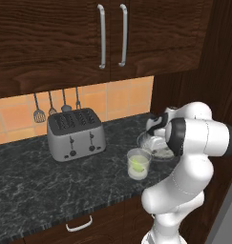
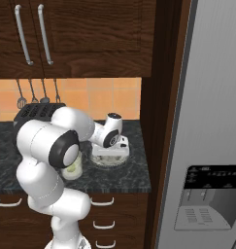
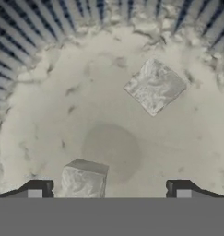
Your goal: Grab a lemon wedge from the fridge and one ice cube from the ice bowl, and put them in the glass of lemonade.
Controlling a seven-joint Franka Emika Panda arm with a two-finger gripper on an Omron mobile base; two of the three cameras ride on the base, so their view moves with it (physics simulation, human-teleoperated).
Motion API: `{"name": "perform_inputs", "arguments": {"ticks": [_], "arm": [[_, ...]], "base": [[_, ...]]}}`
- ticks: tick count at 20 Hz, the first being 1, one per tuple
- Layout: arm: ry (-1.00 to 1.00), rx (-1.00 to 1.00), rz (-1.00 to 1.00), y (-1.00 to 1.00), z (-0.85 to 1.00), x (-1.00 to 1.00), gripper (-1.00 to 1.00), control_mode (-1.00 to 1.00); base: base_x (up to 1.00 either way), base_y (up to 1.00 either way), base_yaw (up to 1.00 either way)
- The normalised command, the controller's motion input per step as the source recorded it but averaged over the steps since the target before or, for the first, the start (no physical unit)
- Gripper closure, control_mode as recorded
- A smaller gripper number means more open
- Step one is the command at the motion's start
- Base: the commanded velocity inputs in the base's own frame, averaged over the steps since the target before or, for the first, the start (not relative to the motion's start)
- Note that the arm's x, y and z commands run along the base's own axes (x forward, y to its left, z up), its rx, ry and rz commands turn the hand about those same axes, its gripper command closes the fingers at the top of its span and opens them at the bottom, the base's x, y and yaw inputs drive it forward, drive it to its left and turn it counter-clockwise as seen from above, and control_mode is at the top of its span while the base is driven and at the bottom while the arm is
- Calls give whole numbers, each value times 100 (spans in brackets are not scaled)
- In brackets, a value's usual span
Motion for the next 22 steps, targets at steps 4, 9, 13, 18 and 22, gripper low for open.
{"name": "perform_inputs", "arguments": {"ticks": [4, 9, 13, 18, 22], "arm": [[0, 0, 0, -23, 0, 0, -100, -100], [0, 0, 0, -14, 0, 0, -100, -100], [0, 0, 0, -15, 1, 0, -100, -100], [0, 0, 0, -1, 0, 10, -100, -100], [0, 0, 0, 0, 0, 19, -100, -100]], "base": [[0, 0, 0], [0, 0, 0], [0, 0, 0], [0, 0, 0], [0, 0, 0]]}}
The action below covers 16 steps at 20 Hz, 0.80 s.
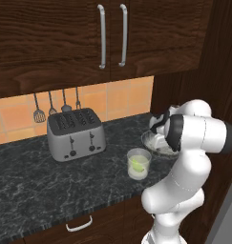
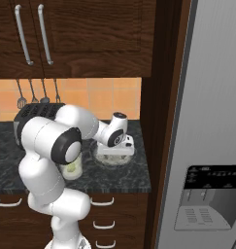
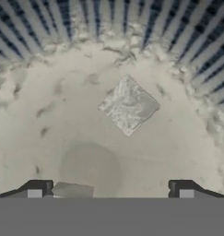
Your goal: Grab a lemon wedge from the fridge and one ice cube from the ice bowl, and put them in the glass of lemonade.
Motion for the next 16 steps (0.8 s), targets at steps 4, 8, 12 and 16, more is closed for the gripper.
{"name": "perform_inputs", "arguments": {"ticks": [4, 8, 12, 16], "arm": [[0, 0, 0, 0, -5, -6, -100, -100], [0, 0, 0, 0, -3, -9, -100, -100], [0, 0, 0, 0, 0, -16, -100, -100], [0, 0, 0, 0, 0, 0, -100, -100]], "base": [[0, 0, 0], [0, 0, 0], [0, 0, 0], [0, 0, 0]]}}
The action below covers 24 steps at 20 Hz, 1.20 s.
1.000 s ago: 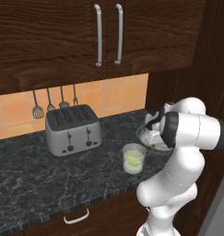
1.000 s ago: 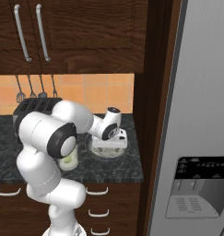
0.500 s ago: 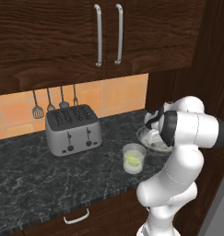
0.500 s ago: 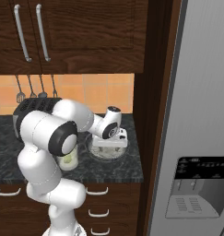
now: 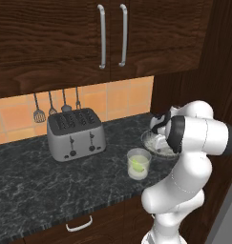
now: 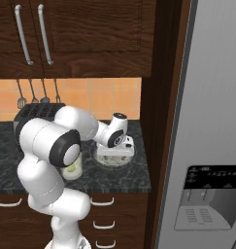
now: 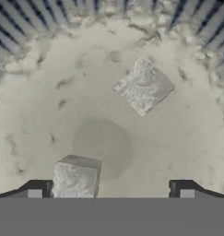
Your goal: Grab a lemon wedge from the fridge and one ice cube from the ice bowl, and put them in the glass of lemonade.
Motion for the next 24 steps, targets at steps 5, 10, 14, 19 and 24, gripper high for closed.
{"name": "perform_inputs", "arguments": {"ticks": [5, 10, 14, 19, 24], "arm": [[0, 0, 0, 0, 0, 7, -100, -100], [0, 0, 0, 0, 0, 1, -100, -100], [0, 0, 0, 0, 0, 0, -100, -100], [8, -5, 0, 0, -23, 0, -100, -100], [0, 0, 0, 0, 0, 0, 100, -100]], "base": [[0, 0, 0], [0, 0, 0], [0, 0, 0], [0, 0, 0], [0, 0, 0]]}}
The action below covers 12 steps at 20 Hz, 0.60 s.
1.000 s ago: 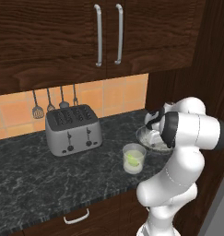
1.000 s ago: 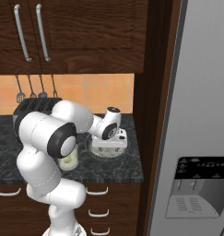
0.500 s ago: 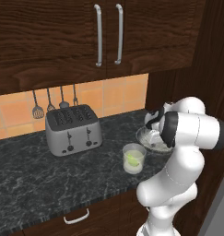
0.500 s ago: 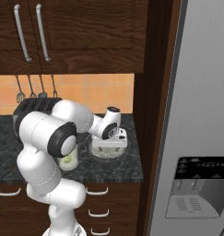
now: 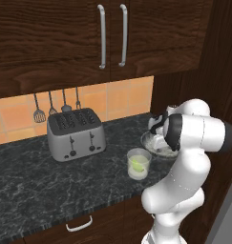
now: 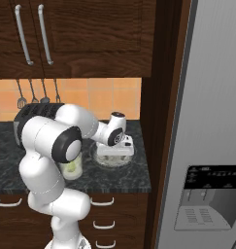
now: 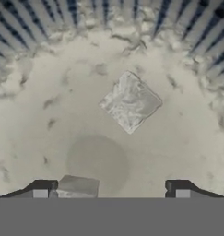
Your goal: Grab a lemon wedge from the fridge and one ice cube from the ice bowl, and put them in the glass of lemonade.
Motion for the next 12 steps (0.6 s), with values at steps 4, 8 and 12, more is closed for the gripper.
{"name": "perform_inputs", "arguments": {"ticks": [4, 8, 12], "arm": [[0, 0, 0, 0, 0, 0, 100, -100], [0, 0, 0, 0, 0, 0, 100, -100], [-1, 0, 0, 0, 0, -5, 100, -100]], "base": [[0, 0, 0], [0, 0, 0], [0, 0, 0]]}}
